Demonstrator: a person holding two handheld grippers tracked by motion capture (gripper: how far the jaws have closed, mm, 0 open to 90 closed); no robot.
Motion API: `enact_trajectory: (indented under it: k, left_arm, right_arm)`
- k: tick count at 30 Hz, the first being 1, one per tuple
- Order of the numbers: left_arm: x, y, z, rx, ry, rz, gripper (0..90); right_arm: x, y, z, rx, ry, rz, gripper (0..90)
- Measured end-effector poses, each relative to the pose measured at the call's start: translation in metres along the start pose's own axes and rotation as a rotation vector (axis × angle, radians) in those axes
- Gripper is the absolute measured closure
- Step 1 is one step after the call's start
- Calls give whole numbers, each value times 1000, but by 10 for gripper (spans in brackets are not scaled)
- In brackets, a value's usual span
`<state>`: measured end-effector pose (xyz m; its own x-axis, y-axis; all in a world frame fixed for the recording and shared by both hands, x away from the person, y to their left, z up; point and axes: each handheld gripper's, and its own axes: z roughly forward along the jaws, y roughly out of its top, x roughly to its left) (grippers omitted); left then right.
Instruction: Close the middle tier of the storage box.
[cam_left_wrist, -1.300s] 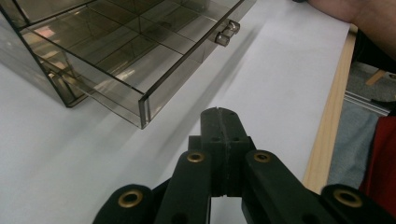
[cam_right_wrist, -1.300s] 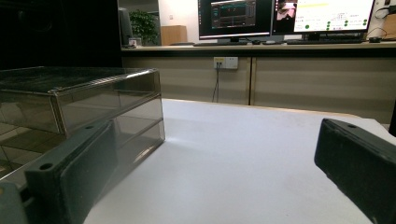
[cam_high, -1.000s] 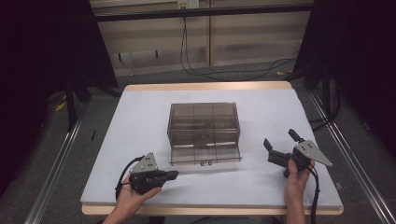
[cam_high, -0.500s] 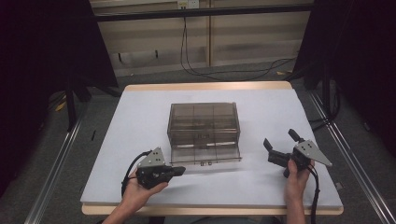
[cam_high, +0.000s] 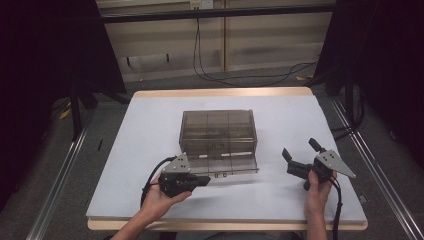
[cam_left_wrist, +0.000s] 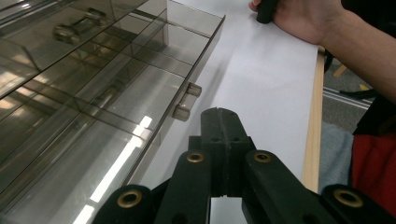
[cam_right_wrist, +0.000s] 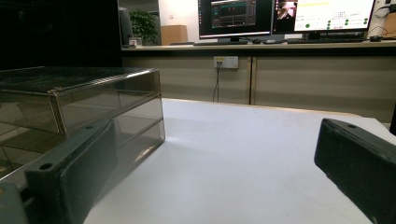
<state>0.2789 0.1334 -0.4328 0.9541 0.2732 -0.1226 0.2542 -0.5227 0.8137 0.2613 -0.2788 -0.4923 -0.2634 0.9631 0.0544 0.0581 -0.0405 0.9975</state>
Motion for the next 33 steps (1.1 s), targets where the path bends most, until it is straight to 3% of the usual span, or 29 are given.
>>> enact_trajectory:
  k: [3, 13, 19, 33]
  left_arm:
    - [0, 3, 5, 19, 1, 8, 900]
    - [-3, 1, 14, -12, -15, 2, 900]
    - [-3, -8, 19, 15, -16, -15, 900]
    - [10, -14, 26, 46, 21, -44, 900]
  right_arm:
    - [1, 0, 0, 1, -2, 2, 0]
    - [1, 0, 0, 1, -1, -3, 0]
    - [1, 0, 0, 1, -2, -3, 0]
    - [1, 0, -1, 2, -5, -7, 0]
